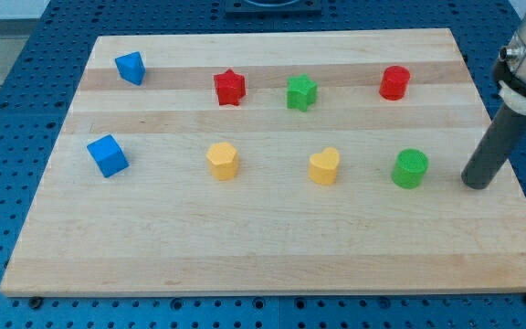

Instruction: Place the green circle in between the yellow heart and red circle in a diagonal form

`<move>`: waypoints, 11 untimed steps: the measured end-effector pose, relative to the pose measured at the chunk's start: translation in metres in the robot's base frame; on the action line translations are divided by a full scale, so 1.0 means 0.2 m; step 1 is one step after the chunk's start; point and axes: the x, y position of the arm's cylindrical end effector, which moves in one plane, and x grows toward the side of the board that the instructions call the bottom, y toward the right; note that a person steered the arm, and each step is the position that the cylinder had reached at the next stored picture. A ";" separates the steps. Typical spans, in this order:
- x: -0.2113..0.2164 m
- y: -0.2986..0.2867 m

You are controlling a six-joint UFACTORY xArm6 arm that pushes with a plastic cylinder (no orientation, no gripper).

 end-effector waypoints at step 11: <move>-0.29 -0.45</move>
